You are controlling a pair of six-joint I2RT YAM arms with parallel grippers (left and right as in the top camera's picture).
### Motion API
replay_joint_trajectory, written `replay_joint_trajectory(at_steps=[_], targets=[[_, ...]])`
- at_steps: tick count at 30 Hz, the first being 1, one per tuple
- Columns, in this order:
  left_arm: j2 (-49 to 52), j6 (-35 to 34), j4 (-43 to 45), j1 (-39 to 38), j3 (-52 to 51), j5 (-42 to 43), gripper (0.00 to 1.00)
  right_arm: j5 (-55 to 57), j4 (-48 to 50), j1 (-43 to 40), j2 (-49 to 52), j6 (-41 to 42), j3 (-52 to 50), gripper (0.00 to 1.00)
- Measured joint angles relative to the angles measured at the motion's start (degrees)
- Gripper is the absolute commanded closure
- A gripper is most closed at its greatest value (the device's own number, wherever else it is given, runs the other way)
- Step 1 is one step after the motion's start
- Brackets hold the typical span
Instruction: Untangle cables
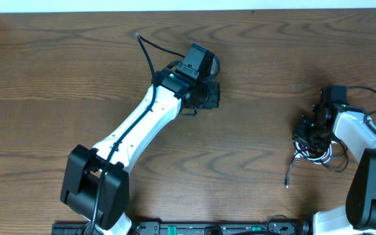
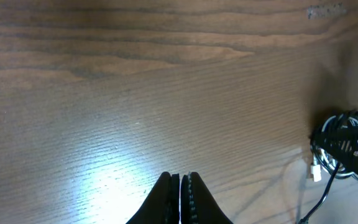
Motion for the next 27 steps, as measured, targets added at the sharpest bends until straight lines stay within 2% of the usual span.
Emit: replay_joint_trajectory(at_steps=[2,5,8,12,15,18,23,27], targets=[[0.0,-0.11,0.0,-0.02,0.0,0.0,0.92,-0.72,0.57,0.28,0.68,-0.02,0.63,0.99],[0.0,-0.22,0.0,0.0,0.0,0.0,0.92,-4.68,2.67,0.46,1.27,-1.79,1.14,0.99],[0.0,-0.22,0.02,-0.02,0.0,0.0,0.92,-13.44,4.13,0.5,2.43,-5.92,1.31,0.99],[0.0,-0.2,0.72,0.0,-0.02,1.92,0.75,-30.86,4.66,0.92,3.21,-12.02,1.86,0.99],[0.0,0.37,3.93,0.0,-0.02,7.13,0.69,-44.54,6.08,1.25,2.23,-15.15,4.96,0.99],[0.0,0.31,7.15,-0.02,-0.07,13.33,0.63,-51.8,6.88,1.38,-1.11,-15.47,8.61,0.99],[0.0,0.46,9.57,-0.02,-0.07,19.06,0.58,-51.25,6.99,3.56,-6.16,-10.73,10.69,0.99],[0.0,0.42,9.27,0.0,-0.07,20.28,0.55,-47.65,8.28,7.17,-5.99,-6.4,10.62,0.99]])
